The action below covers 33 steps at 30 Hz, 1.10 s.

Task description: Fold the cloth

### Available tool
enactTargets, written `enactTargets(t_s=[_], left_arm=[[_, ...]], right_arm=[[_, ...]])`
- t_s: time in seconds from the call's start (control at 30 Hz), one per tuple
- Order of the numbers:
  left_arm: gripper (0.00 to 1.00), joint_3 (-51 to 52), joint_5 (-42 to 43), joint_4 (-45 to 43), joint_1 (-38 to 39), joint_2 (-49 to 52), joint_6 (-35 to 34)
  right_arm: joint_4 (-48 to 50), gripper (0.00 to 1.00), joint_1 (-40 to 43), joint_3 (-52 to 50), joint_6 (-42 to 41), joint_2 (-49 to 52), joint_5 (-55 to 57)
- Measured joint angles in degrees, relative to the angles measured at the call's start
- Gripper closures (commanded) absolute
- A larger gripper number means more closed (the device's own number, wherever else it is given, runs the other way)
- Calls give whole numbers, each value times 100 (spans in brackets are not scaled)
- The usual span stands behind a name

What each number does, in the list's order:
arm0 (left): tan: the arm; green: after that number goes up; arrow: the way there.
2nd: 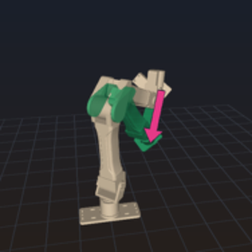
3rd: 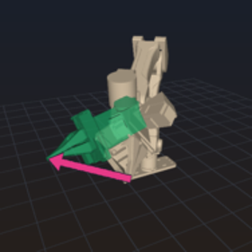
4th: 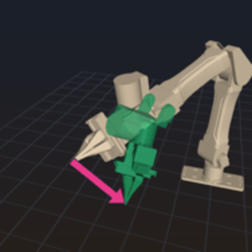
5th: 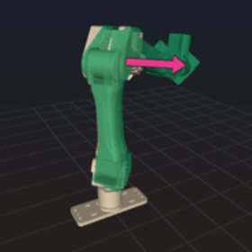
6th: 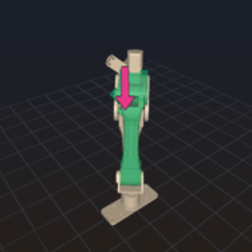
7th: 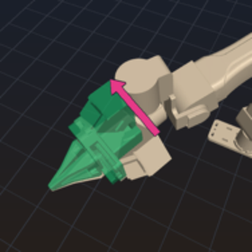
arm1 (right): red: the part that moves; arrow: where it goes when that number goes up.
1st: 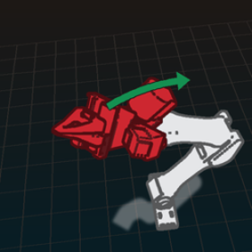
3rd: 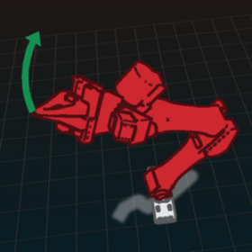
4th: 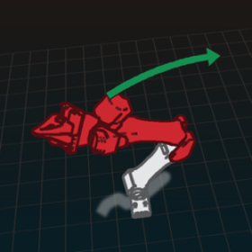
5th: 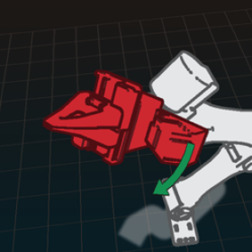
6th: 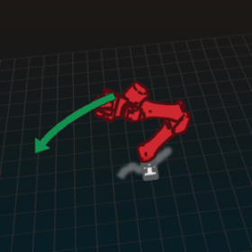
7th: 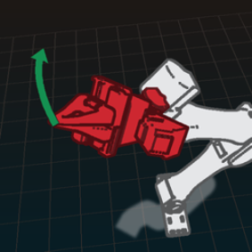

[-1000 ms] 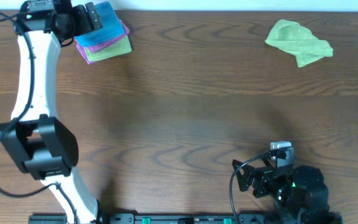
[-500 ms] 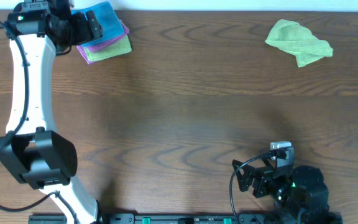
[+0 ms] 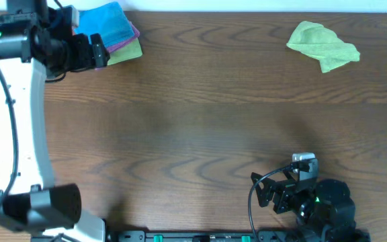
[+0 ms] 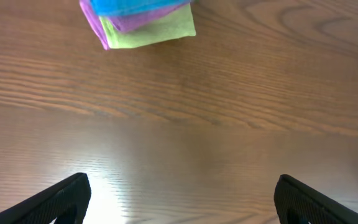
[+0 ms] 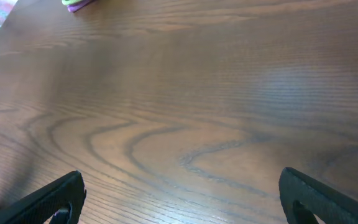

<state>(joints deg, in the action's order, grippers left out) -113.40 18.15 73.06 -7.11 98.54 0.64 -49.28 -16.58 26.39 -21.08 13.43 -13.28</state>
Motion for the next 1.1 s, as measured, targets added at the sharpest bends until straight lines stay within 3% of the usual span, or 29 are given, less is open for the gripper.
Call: enactTargets(t_s=[0.23,0.5,0.9,1.1], left_arm=[[5,1130,-138,-518,0,-850,260],[5,3414,-190,-1808,0,-2369,286],[5,6465,-203,-3016,0,-5257,315],[5,7737,-210,-3171,0,-6675,330]], right_arm=[[0,1,0,0,0,0,0],[2,1,0,0,0,0,0],[-4,1,0,0,0,0,0],[-7,0,0,-2,0,2,0]])
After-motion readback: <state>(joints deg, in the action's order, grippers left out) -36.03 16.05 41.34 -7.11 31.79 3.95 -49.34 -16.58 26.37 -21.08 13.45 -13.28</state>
